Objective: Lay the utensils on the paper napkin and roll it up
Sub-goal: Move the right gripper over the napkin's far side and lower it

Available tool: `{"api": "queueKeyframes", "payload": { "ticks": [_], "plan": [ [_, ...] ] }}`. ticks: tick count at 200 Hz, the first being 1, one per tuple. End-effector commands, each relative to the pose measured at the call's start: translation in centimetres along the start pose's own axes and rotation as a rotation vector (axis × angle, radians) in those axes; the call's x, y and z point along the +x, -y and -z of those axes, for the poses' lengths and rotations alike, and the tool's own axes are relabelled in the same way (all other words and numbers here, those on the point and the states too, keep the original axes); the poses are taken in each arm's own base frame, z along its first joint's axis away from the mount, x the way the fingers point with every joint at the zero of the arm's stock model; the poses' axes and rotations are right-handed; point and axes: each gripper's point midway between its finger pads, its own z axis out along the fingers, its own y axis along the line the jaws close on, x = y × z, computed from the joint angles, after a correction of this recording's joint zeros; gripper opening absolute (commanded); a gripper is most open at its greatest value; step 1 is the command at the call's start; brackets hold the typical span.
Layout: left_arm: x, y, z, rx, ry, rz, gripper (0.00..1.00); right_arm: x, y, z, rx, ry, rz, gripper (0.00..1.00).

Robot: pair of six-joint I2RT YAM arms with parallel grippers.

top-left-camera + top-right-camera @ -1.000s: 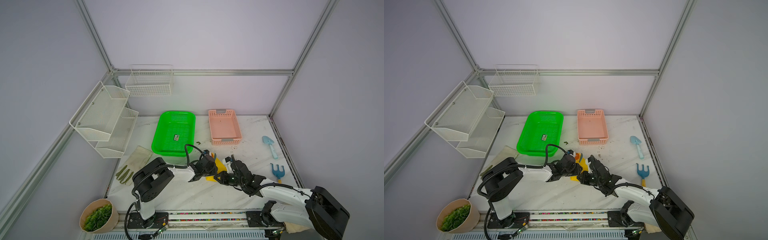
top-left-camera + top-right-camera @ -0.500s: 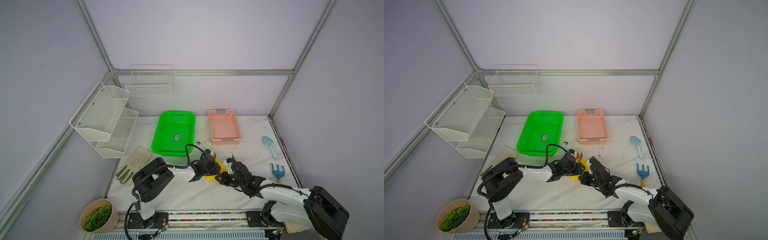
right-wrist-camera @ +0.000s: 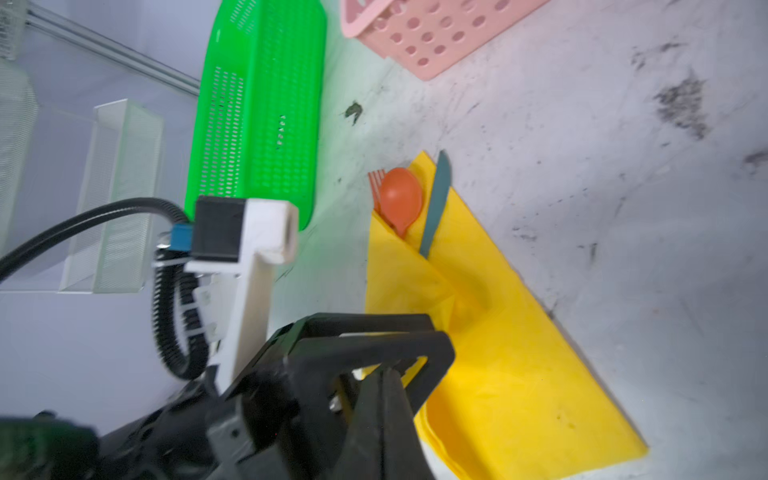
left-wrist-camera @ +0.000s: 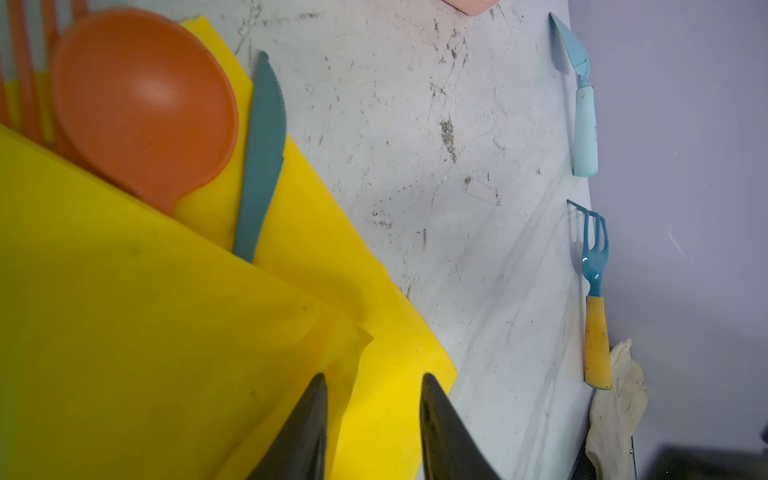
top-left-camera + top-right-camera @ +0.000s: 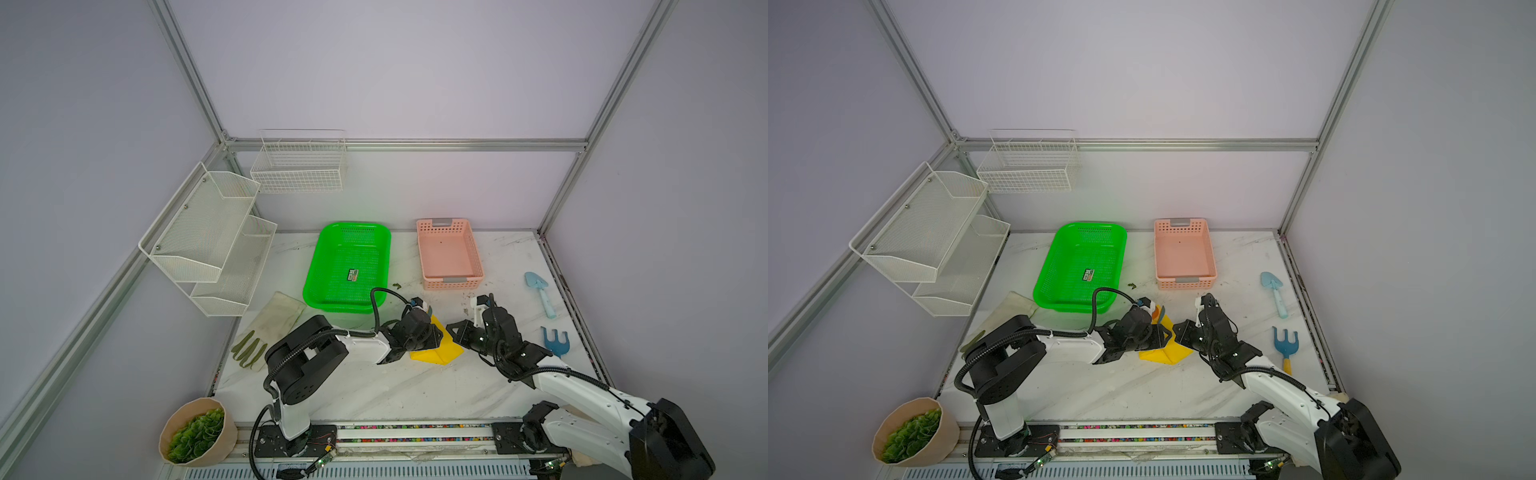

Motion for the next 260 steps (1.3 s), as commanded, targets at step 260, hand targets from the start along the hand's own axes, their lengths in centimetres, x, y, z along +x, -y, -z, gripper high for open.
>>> {"api": "queueKeyframes", "payload": {
  "ticks": [260],
  "plan": [
    [0.1, 1.4, 0.5, 0.089, 0.003, 0.001, 0.45, 4.5, 6.0, -8.8, 0.150, -0.362, 0.152, 0.00]
  ]
}}
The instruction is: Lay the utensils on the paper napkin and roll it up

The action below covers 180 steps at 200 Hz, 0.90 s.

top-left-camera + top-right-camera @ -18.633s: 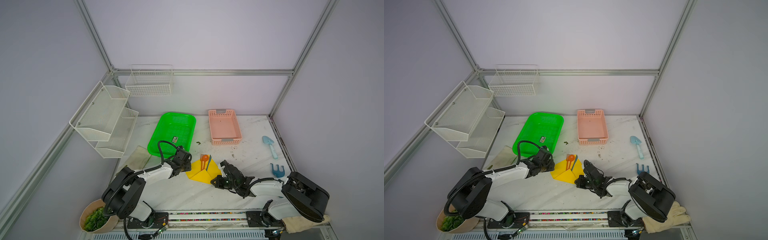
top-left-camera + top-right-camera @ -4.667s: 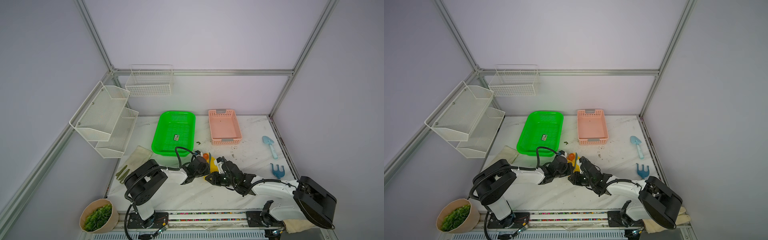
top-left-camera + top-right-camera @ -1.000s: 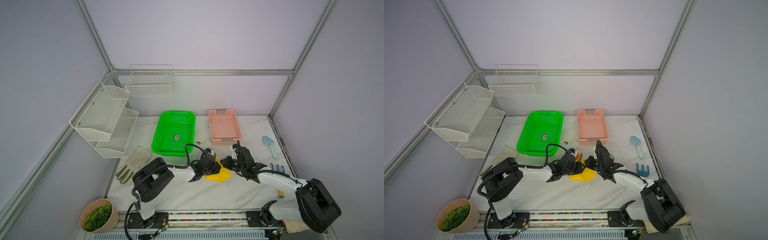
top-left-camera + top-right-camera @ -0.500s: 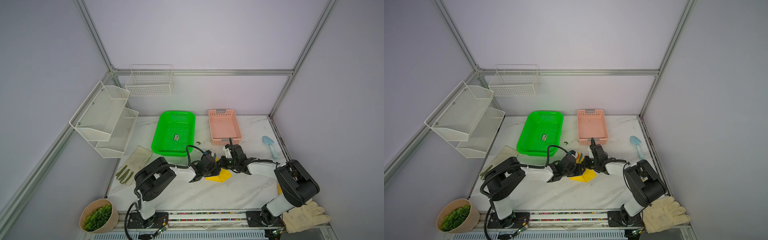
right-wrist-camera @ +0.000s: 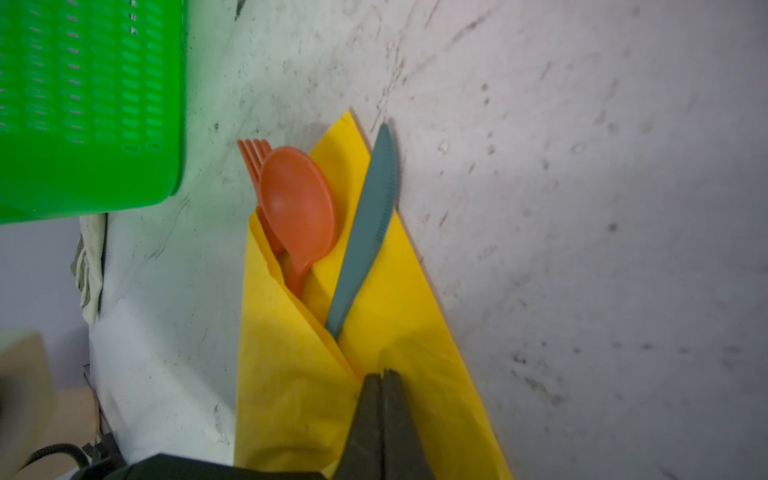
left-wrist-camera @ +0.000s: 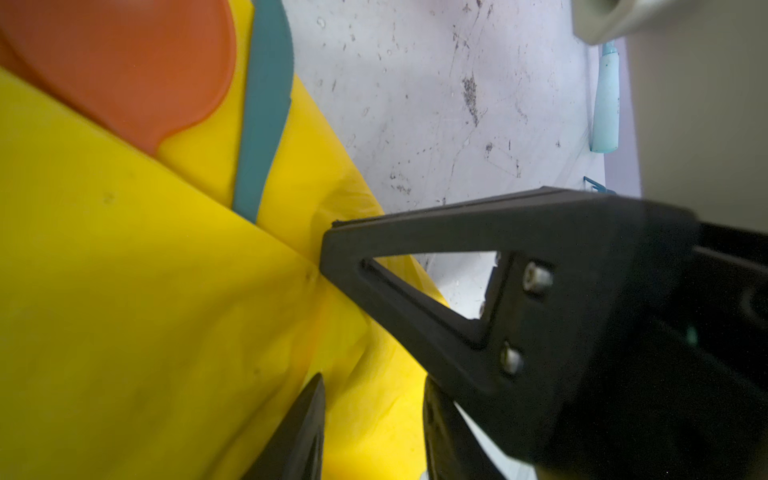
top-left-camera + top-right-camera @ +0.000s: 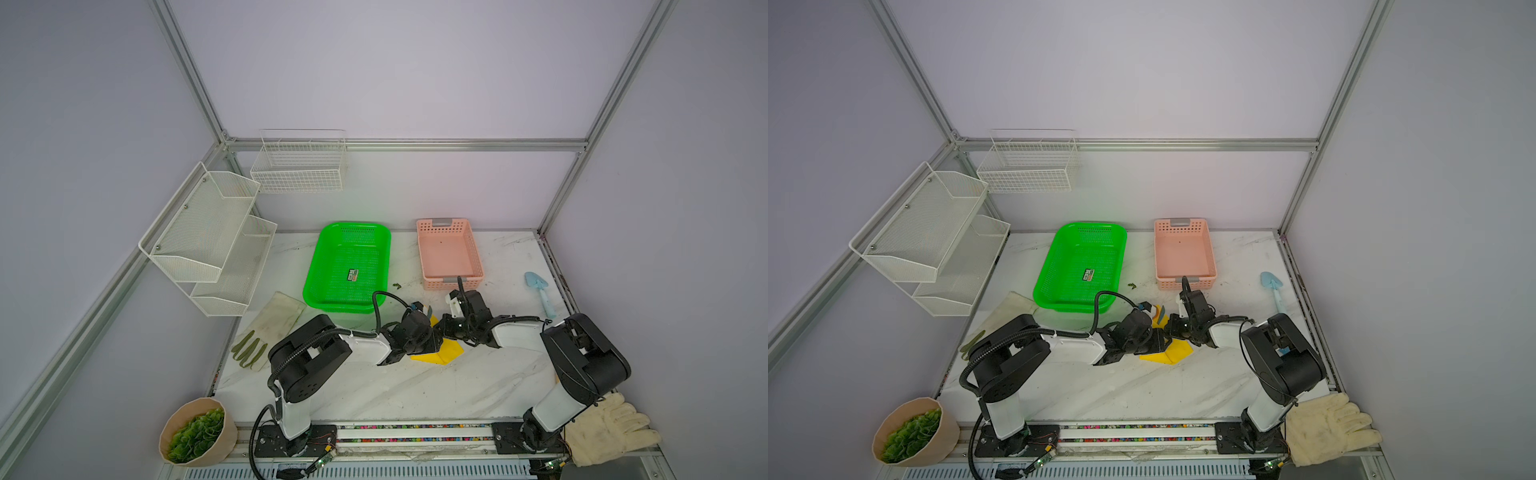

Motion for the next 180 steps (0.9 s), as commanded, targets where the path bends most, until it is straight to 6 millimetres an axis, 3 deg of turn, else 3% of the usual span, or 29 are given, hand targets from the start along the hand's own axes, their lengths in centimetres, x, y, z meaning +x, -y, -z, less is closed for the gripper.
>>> {"api": "queueKeyframes", "payload": {
  "ticks": [1, 23, 93, 121, 144, 180],
  "plan": [
    [-1.4, 2.1, 1.1, 0.089, 0.065, -0.015, 0.46, 3.2, 1.9, -0.8, 0.065, -0.108, -0.009, 0.00],
    [-2.0, 2.9, 2.0, 0.110, 0.083, -0.024, 0.51, 3.6, 2.4, -0.9, 0.081, -0.115, -0.008, 0.00],
    [-4.7, 4.0, 5.7, 0.135, 0.161, -0.051, 0.54, 4.6, 3.4, -1.0, 0.105, -0.137, -0.001, 0.00],
    [-6.0, 2.5, 7.1, 0.099, 0.208, -0.040, 0.55, 4.7, 3.5, -1.0, 0.108, -0.140, 0.000, 0.00],
    [-6.3, 1.4, 7.2, 0.085, 0.210, -0.027, 0.55, 4.9, 3.7, -0.9, 0.112, -0.142, -0.001, 0.00],
    [-4.9, 0.2, 5.3, 0.067, 0.149, -0.020, 0.52, 4.8, 3.6, -0.9, 0.109, -0.140, -0.004, 0.00]
  ]
}}
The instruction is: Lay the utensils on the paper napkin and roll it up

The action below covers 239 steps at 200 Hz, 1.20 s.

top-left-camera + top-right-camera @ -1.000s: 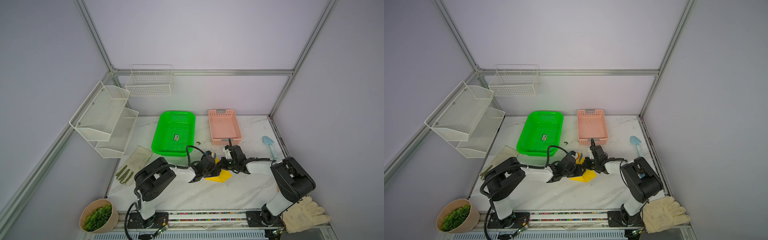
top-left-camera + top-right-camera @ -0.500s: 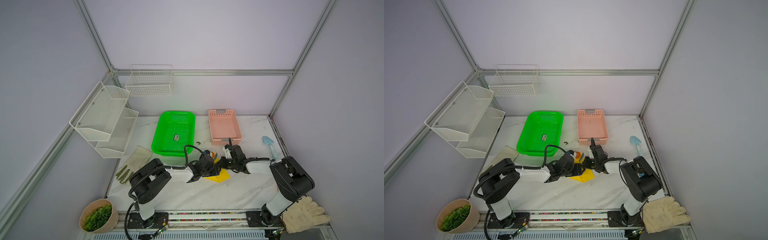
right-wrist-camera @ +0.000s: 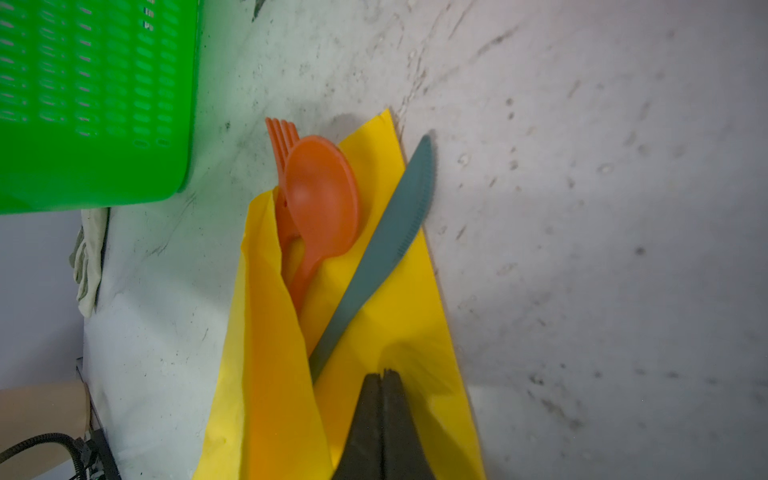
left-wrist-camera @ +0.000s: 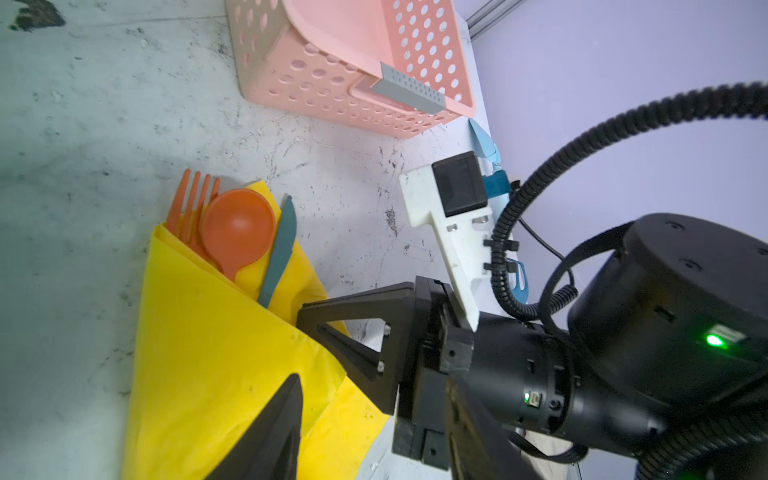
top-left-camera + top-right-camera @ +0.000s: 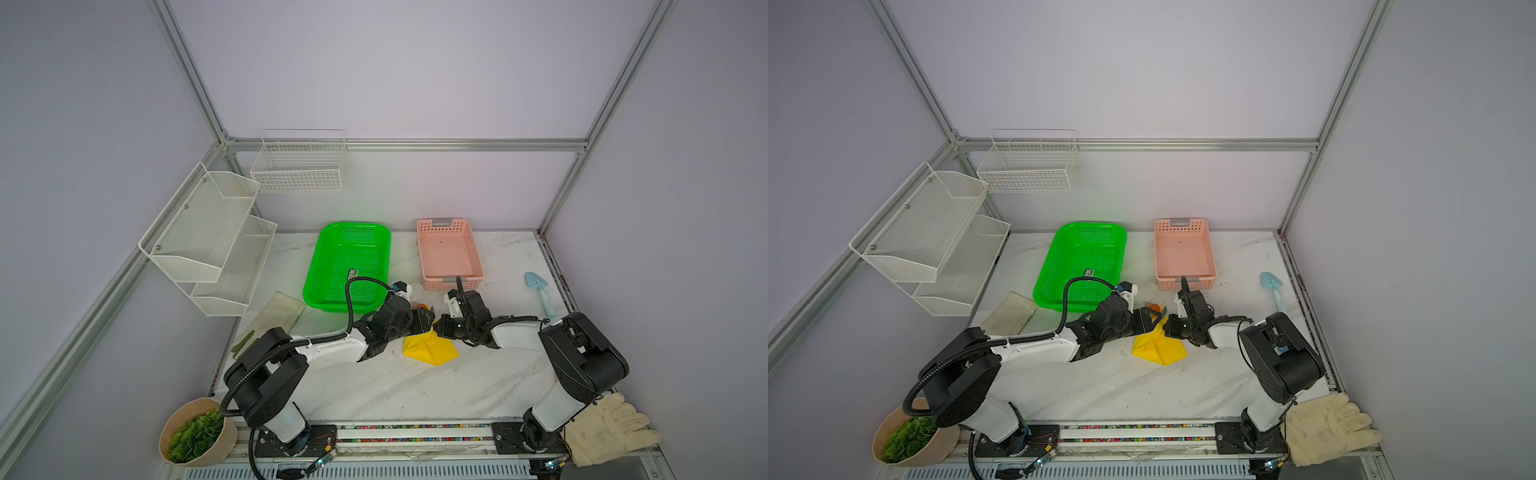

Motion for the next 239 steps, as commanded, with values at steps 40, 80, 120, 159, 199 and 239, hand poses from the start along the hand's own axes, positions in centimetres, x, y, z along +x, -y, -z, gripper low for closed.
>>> {"api": "queueKeyframes", "payload": {
  "ticks": [40, 80, 120, 159, 199, 239],
  "plan": [
    [3.1, -2.7, -1.5, -0.022, -0.064, -0.003, 0.46, 4.7, 3.2, -0.3, 0.108, -0.143, -0.040, 0.00],
    [4.6, -2.4, -2.2, -0.014, -0.096, -0.002, 0.37, 4.2, 2.5, 0.0, 0.092, -0.127, -0.037, 0.00],
    [6.0, -2.6, -2.7, -0.017, -0.119, 0.003, 0.31, 3.4, 1.6, 0.7, 0.074, -0.105, -0.030, 0.00],
    [6.4, -3.1, -2.8, -0.025, -0.122, 0.010, 0.28, 2.2, 0.2, 1.9, 0.046, -0.072, -0.019, 0.02],
    [7.0, -3.5, -3.0, -0.027, -0.133, 0.017, 0.26, -0.5, -2.1, 4.6, 0.032, 0.019, -0.005, 0.07],
    [7.5, -3.6, -3.3, -0.023, -0.141, 0.022, 0.24, -1.4, -3.5, 5.0, -0.010, 0.026, 0.022, 0.08]
  ]
}}
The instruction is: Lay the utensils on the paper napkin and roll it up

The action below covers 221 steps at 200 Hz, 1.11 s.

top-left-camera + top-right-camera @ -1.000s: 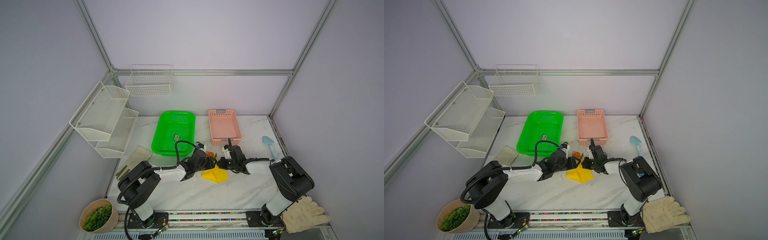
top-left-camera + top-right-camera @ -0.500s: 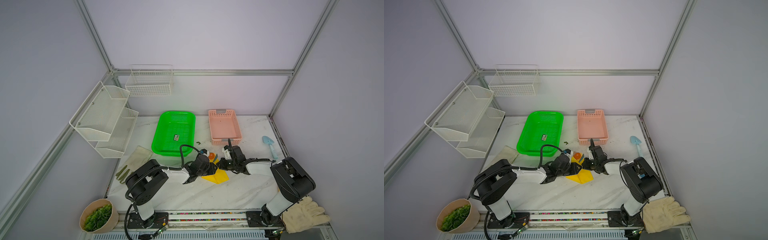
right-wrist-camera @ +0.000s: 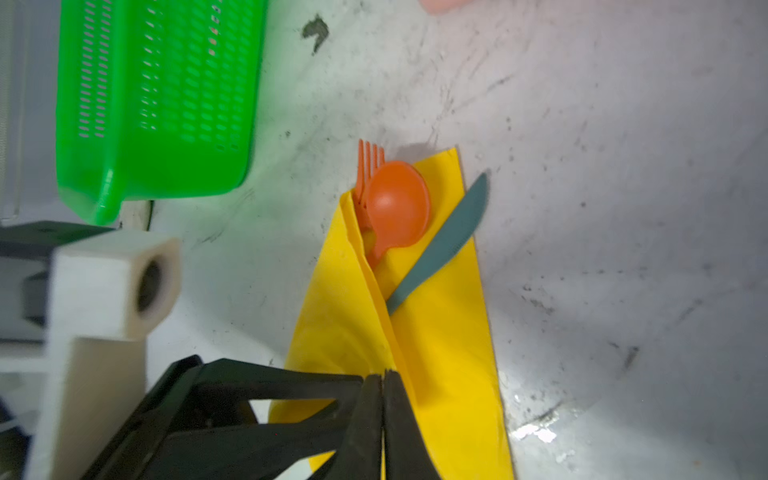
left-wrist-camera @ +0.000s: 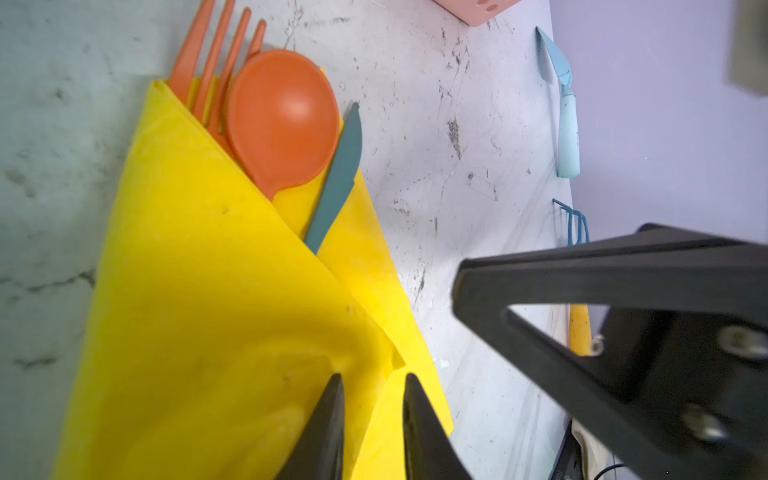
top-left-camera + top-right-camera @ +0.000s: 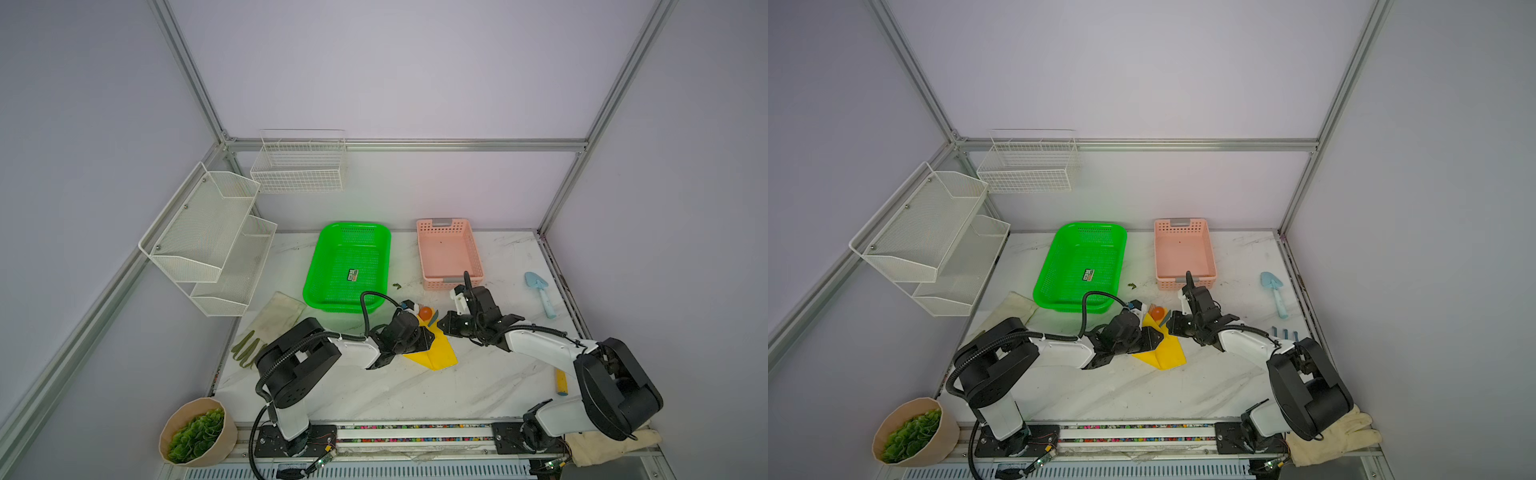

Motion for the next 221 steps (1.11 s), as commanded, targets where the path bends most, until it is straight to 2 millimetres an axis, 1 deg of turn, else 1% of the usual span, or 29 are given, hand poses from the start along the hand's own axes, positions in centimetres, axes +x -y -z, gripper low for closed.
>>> {"api": "queueKeyframes", "payload": {
  "ticks": [1, 25, 64, 111, 147, 168, 186, 200, 210, 221],
  "plan": [
    [1.1, -0.6, 0.0, 0.011, -0.015, 0.004, 0.24, 0.1, -0.3, -0.1, 0.007, -0.025, 0.010, 0.08],
    [1.2, -0.6, -0.1, 0.010, -0.015, 0.004, 0.23, 0.5, -0.4, -1.1, -0.024, -0.043, -0.012, 0.08],
    [1.3, -0.5, -0.1, 0.015, -0.016, 0.004, 0.23, 2.1, 0.0, -2.8, -0.061, -0.102, -0.023, 0.08],
    [1.3, -0.4, -0.2, 0.024, -0.016, 0.007, 0.22, 2.9, 0.3, -3.9, -0.068, -0.132, -0.025, 0.08],
    [1.2, 0.0, -0.1, 0.035, -0.012, 0.006, 0.22, 4.1, 0.9, -5.0, -0.054, -0.170, -0.022, 0.08],
    [1.2, 0.0, -0.1, 0.037, -0.009, 0.003, 0.22, 4.7, 1.8, -5.2, -0.025, -0.183, -0.022, 0.08],
    [1.1, 0.1, 0.0, 0.040, -0.008, 0.002, 0.23, 5.5, 2.9, -5.5, 0.017, -0.203, -0.022, 0.08],
    [0.8, 0.6, 0.3, 0.053, -0.002, 0.002, 0.24, 6.0, 3.6, -5.6, 0.042, -0.215, -0.021, 0.08],
    [0.5, 1.2, 0.8, 0.068, 0.008, 0.001, 0.28, 6.2, 4.2, -5.7, 0.062, -0.220, -0.020, 0.08],
    [0.0, 1.7, 1.4, 0.077, 0.023, -0.006, 0.34, 6.6, 4.8, -5.8, 0.084, -0.228, -0.018, 0.08]
  ]
}}
